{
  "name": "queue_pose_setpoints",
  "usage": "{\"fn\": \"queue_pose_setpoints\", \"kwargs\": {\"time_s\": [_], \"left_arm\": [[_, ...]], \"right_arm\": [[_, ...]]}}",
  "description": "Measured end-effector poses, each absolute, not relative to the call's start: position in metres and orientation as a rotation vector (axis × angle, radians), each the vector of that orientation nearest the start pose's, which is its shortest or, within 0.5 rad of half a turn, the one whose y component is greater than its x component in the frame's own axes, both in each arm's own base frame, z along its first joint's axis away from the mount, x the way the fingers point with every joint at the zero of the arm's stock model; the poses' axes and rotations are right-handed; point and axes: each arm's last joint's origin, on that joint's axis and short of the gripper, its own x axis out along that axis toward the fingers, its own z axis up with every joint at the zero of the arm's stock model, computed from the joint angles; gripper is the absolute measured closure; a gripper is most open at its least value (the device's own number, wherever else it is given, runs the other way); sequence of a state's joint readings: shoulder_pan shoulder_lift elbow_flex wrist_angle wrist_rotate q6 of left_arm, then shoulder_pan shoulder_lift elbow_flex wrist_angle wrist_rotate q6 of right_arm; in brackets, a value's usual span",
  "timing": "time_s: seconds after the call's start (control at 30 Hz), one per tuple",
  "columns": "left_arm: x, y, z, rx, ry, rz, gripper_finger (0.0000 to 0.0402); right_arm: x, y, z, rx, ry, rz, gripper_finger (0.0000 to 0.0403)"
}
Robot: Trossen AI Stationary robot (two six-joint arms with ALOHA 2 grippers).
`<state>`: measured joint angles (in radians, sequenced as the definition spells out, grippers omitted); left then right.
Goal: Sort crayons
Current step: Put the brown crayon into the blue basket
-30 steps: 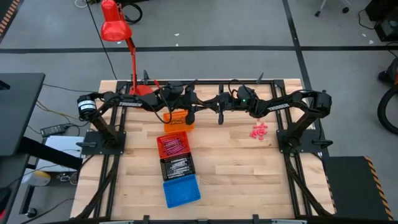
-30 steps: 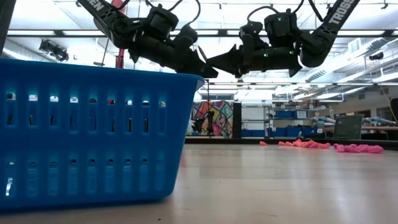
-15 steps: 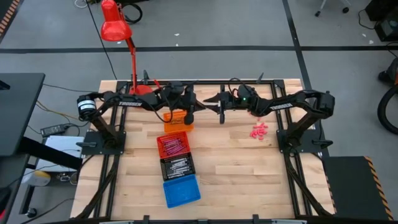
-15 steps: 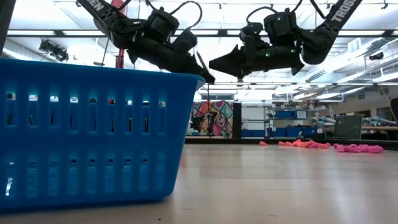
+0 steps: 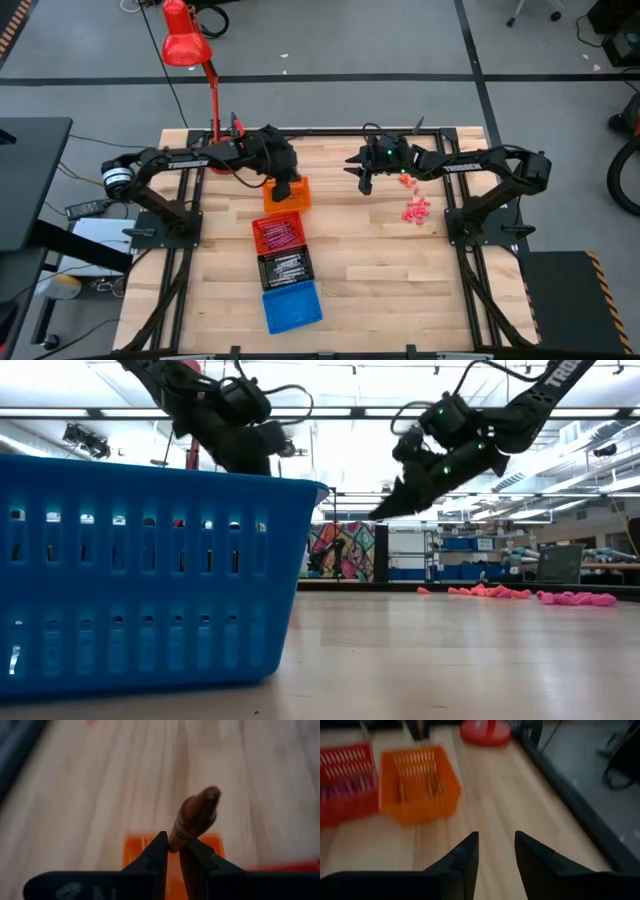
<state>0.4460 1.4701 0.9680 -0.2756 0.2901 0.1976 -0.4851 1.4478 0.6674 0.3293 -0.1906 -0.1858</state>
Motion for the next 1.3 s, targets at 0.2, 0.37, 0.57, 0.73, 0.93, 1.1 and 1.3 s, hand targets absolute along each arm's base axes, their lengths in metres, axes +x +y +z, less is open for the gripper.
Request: {"fn": "queue_pose_setpoints", "kwargs": {"time_s": [0.2, 0.37, 0.57, 0.73, 0.93, 1.1, 1.3], "left_arm": [[0.264, 0.114, 0.221, -0.219, 0.955, 0.095, 0.0355], [0.256, 0.106, 0.214, -0.235, 1.121, 0.185, 0.0355], [0.258, 0.095, 0.23, -0.24, 1.193, 0.165, 0.0355], [0.265, 0.078, 0.249, -0.262, 1.198, 0.081, 0.0355], [0.273, 0.048, 0.253, -0.355, 1.201, -0.007, 0.035], [0.277, 0.022, 0.252, -0.28, 1.221, 0.068, 0.0349], [0.28, 0.005, 0.252, -0.218, 1.205, 0.068, 0.0348]], "right_arm": [[0.265, -0.135, 0.169, -0.014, 0.547, -0.258, 0.0273], [0.268, -0.136, 0.163, -0.03, 0.551, -0.253, 0.0273], [0.268, -0.136, 0.165, -0.04, 0.535, -0.254, 0.0274], [0.268, -0.137, 0.165, -0.035, 0.535, -0.255, 0.0274], [0.267, -0.136, 0.163, -0.001, 0.55, -0.255, 0.0274], [0.267, -0.129, 0.159, 0.025, 0.604, -0.231, 0.0274], [0.272, -0.111, 0.154, 0.017, 0.666, -0.198, 0.0274]]}}
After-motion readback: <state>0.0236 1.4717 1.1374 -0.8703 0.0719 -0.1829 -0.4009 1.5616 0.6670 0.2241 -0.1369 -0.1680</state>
